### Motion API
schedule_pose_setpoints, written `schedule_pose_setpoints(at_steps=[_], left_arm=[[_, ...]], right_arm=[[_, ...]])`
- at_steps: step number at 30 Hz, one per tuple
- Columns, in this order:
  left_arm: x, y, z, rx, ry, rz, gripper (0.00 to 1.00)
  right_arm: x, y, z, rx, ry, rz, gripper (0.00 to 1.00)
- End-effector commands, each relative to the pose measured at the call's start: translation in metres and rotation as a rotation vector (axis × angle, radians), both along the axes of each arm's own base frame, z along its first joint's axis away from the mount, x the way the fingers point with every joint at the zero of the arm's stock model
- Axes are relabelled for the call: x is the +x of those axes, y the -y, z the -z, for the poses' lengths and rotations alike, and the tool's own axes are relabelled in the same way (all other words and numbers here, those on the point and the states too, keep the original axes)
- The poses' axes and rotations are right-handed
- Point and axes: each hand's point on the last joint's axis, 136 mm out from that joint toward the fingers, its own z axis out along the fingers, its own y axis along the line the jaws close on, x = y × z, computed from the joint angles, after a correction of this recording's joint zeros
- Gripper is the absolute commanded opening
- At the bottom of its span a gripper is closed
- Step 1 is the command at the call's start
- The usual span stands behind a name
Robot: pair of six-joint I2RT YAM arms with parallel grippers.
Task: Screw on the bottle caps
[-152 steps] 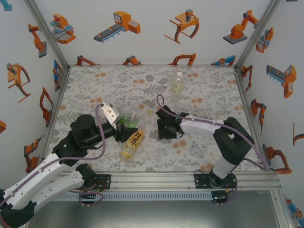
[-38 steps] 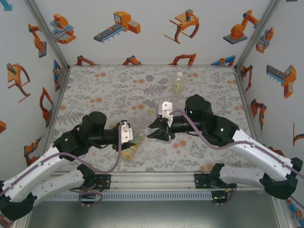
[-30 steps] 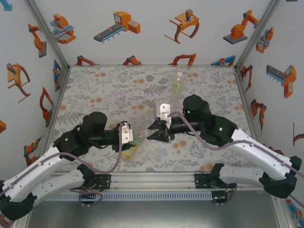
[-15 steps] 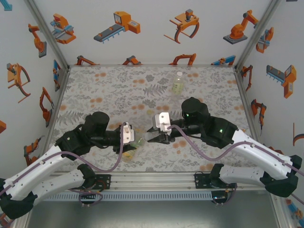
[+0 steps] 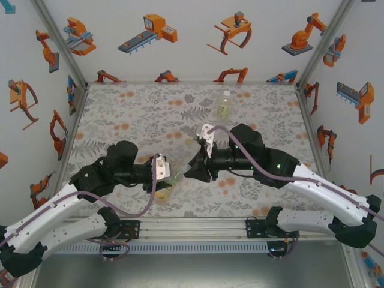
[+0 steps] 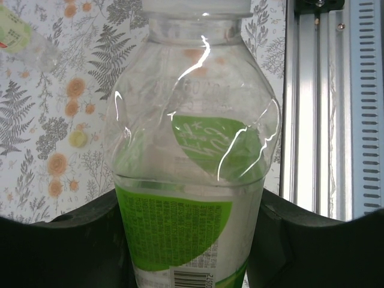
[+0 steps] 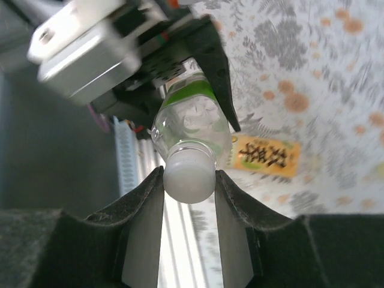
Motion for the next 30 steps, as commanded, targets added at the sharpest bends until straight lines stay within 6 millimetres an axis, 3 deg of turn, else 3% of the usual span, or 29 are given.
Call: schedule_pose_setpoints(at_steps=[1, 6, 9, 14, 22, 26, 30], left_arm=[[0.007, 0.011, -0.028, -0.105, 0.063, -0.006, 0.00], [0.015, 0.016, -0.025, -0.105, 0.066, -0.026, 0.00], [0.015, 0.018, -0.025, -0.105, 0.063, -0.023, 0.00], [0.014, 0.020, -0.024, -0.104, 0.058, -0.012, 0.00], [0.011, 0.016, -0.024, -0.104, 0.058, -0.011, 0.00], [0.006, 0.016, -0.023, -0.105, 0.045, 0.012, 0.00], [0.001, 0.015, -0.024, -0.106, 0.034, 0.029, 0.00]], right_arm=[[0.028, 0.002, 0.014, 0.049, -0.405, 0.313, 0.00], [0.043, 0.002, 0.036, 0.075, -0.786, 0.546, 0.00], [0.045, 0.007, 0.052, -0.008, -0.838, 0.627, 0.07], [0.048, 0.008, 0.053, 0.011, -0.827, 0.636, 0.17], [0.045, 0.019, -0.007, 0.121, -0.475, 0.471, 0.54], [0.029, 0.018, -0.034, 0.148, -0.276, 0.311, 0.63], [0.019, 0.023, -0.044, 0.108, -0.055, 0.214, 0.64]])
